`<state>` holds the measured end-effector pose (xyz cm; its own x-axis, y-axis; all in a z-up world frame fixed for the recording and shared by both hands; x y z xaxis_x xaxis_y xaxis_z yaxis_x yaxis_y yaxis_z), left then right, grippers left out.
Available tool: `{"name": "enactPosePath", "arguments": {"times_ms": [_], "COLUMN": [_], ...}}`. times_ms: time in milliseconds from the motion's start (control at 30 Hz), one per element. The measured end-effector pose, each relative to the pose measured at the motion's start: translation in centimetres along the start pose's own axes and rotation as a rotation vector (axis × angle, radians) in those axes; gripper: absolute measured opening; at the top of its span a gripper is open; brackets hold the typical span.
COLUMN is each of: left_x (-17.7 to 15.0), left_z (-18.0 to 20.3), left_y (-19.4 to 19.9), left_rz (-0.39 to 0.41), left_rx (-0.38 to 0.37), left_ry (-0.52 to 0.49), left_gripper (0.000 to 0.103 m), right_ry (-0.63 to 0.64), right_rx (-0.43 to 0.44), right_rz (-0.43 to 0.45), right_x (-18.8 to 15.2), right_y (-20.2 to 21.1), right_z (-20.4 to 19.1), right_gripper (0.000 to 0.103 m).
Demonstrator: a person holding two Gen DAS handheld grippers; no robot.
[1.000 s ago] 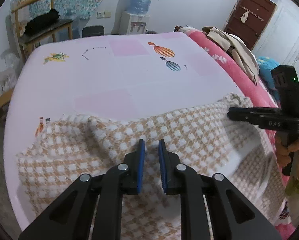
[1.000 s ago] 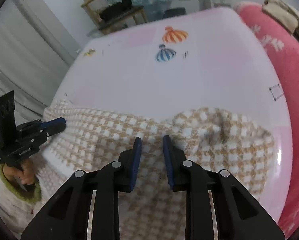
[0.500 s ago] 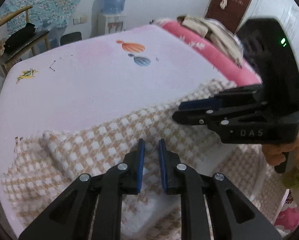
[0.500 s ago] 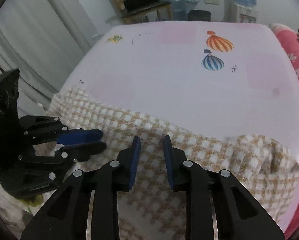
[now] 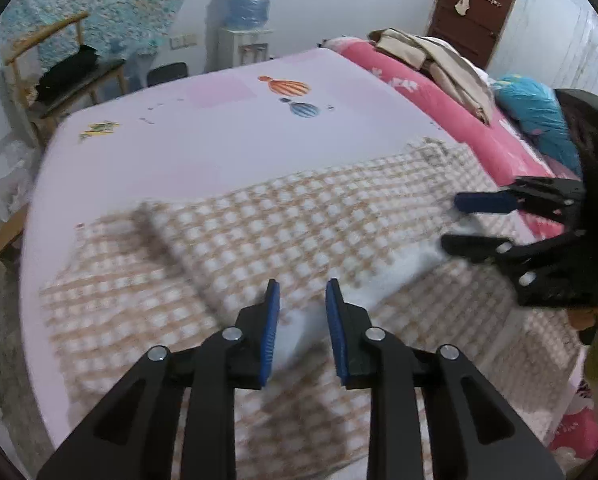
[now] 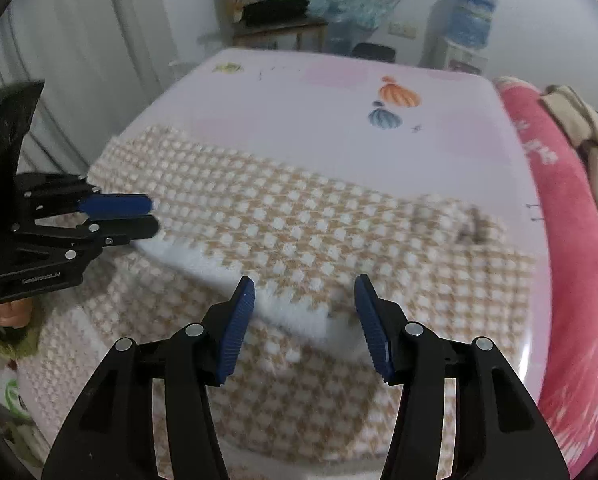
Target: Fold large clothes
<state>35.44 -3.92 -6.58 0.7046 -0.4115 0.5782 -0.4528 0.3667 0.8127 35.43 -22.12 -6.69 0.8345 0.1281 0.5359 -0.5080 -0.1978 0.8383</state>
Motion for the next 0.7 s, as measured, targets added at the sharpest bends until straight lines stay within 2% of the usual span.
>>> {"name": "enactPosePath", "arguments": {"times_ms": [100,167,200,233,267,300,333,533,700], "left_x": [-0.6,-0.6,-0.7,-1.0,-1.2,-1.6,-1.9,-6.9,-11.2], "left_z": [-0.6,-0.6,-0.6,-0.4,-0.2,0.0,0.3,1.7,2.9], "left_y": [-0.7,0.2,1.1,2.0,2.7,3.7,4.4,8.5,9.4], "left_rz": [-0.018,-0.029,-0.024,-0.016,-0.007,0.006,0.016,0.009,-0.027], "left_rx": [-0.017,0.004,0.015,0.022,0.031,0.045,0.057,0.117,0.151], "left_ry": [0.07,0.107,0.115,0.122,0.128,0.129,0.124,0.136,0.188], "left_gripper": [0.025,0.025,0.029,0.042,0.049,0.057,0.061,0.078,0.086], "right_ry": [-0.045,-0.06,-0.077,-0.087,-0.105,-0.13,-0.149,-0.252,-0.263], "right_rx": [0.007,-0.035,-0.041,-0.026,0.0,0.015,0.024,0.129,0.11], "right_rz": [-0.025,-0.022,-0.005,0.009,0.029,0.045,0.052,0.044,0.024], "right_x": [-0.9,-0.9,-1.0,-1.1,-1.6,-2.3,-3.0,-9.3,-13.1], "right_y": [-1.2,-0.4,0.8,1.6,2.8,4.1,5.0,8.3,8.6], "right_z": [0.8,0.4,0.1,-0.3,-0.8,-1.1,-1.3,-2.9,-4.8], "right_gripper": [0.05,0.05,0.05,0.051,0.053,0.059,0.065,0.076,0.079]}}
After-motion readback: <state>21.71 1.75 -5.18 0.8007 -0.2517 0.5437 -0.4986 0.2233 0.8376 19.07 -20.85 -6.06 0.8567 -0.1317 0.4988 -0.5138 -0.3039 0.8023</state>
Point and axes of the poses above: each gripper's, at about its wrist camera, not at the fingertips, and y roughly against the way its jaws point, z to its right, x to its top, the point moved 8 cm from there along -y, roughly the way its jaws point, and after that the axes turned 6 degrees about -y, right-handed, at the moved point
